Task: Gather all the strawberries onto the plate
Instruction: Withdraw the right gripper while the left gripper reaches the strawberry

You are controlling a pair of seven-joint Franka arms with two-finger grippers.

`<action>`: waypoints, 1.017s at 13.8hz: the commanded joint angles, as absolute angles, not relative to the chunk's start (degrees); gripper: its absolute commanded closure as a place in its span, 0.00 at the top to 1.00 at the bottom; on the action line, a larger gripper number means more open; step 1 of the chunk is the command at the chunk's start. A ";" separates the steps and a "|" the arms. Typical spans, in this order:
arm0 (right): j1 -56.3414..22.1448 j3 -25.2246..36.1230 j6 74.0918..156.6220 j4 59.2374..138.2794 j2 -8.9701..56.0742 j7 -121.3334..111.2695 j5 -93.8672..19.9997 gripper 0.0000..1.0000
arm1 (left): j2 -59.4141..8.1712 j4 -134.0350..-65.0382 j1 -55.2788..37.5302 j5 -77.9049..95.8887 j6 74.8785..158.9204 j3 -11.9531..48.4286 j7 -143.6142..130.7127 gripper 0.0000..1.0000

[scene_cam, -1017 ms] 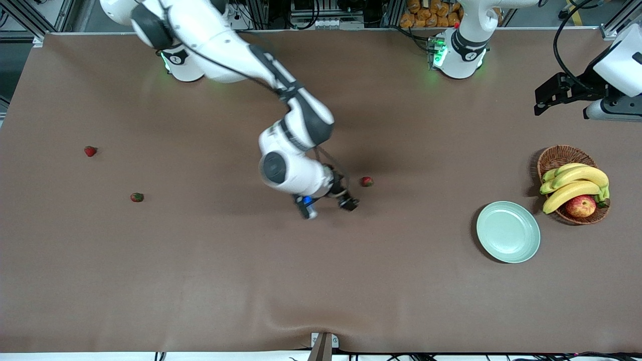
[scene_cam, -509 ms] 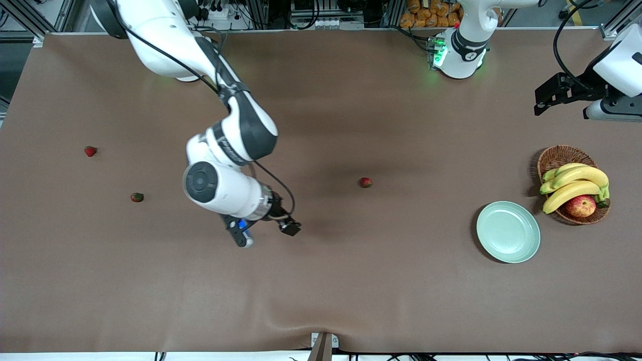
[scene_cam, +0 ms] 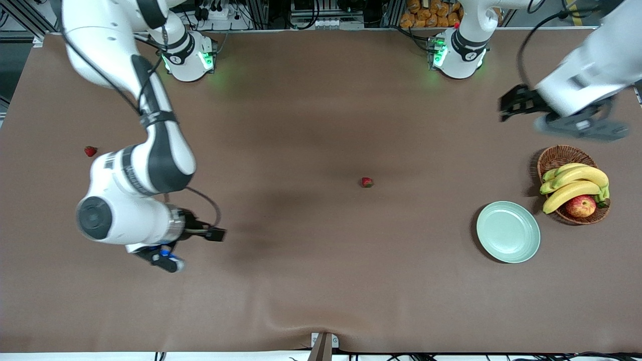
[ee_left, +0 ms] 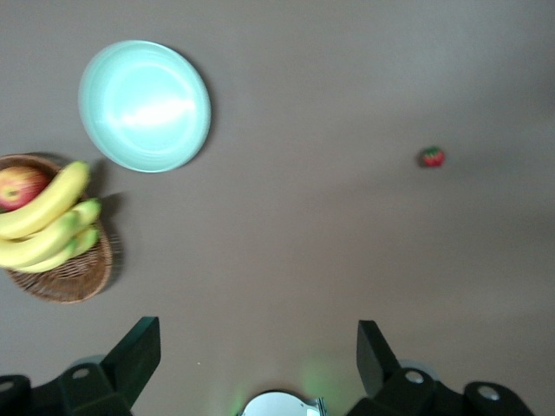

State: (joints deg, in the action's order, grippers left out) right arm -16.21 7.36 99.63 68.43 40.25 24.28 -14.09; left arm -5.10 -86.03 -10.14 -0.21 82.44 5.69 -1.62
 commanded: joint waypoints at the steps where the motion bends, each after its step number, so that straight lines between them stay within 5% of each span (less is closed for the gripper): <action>1: -14.60 6.68 100.46 80.65 32.01 18.56 -10.12 1.00 | -12.28 -85.08 -15.44 0.27 83.84 6.85 -2.89 1.00; 5: -7.32 6.85 100.55 89.89 26.46 5.39 -2.56 1.00 | -17.31 -89.36 -22.92 0.62 91.11 7.73 -18.95 1.00; 10: 0.61 6.94 102.12 98.41 24.08 -4.21 0.70 1.00 | -17.14 -105.18 -27.15 1.93 112.64 7.82 -31.79 1.00; 14: 1.93 6.94 116.41 111.77 22.15 -5.27 0.79 1.00 | -19.33 -109.68 -28.21 1.93 121.88 7.82 -42.59 1.00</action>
